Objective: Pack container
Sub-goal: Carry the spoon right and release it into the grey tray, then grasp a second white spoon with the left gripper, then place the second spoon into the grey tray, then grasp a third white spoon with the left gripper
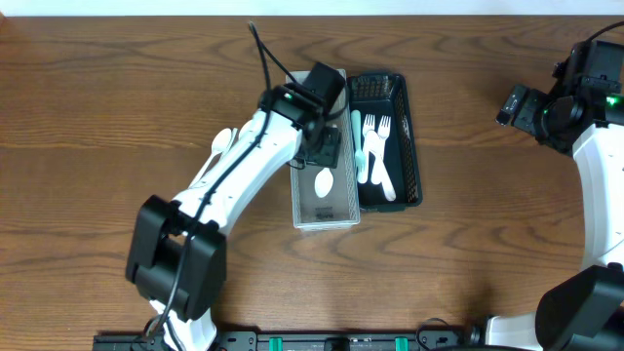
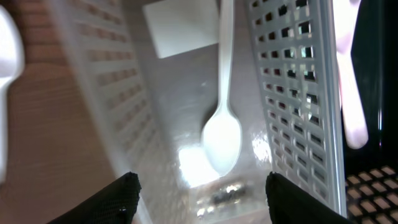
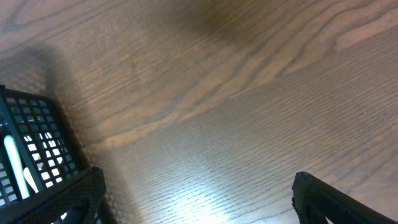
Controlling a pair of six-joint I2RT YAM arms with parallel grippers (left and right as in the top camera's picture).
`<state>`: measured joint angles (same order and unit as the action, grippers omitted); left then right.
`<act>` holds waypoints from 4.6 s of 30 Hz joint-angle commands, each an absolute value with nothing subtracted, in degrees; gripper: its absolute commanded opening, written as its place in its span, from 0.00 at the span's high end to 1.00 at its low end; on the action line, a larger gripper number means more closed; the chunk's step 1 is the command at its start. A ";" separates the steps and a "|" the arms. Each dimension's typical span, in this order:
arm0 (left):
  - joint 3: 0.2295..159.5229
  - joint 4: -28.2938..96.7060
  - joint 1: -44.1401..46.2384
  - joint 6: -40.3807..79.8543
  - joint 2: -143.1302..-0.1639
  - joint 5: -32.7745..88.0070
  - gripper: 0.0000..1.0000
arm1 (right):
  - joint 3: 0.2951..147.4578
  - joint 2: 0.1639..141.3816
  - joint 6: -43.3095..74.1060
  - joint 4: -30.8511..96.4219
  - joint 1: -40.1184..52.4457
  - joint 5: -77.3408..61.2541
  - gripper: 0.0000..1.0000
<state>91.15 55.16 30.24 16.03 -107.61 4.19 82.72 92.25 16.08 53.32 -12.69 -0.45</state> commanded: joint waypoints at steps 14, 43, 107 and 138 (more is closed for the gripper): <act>93.12 62.04 9.87 -6.55 -108.75 -4.84 0.37 | 82.72 92.27 16.23 54.00 -13.06 -0.49 0.01; 93.12 56.66 8.71 -10.70 -127.33 0.93 0.55 | 82.70 92.27 16.23 54.02 -13.06 -0.45 0.01; 94.65 64.40 5.96 -9.50 -110.52 -3.42 0.37 | 82.70 92.27 16.25 53.58 -13.06 -0.47 0.01; 93.84 61.34 3.62 -12.45 -126.54 1.32 0.54 | 82.72 92.27 16.25 52.49 -13.06 -0.47 0.01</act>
<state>94.35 61.39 3.66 -11.92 -125.29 0.58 82.72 92.25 16.08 52.62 -12.69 -0.45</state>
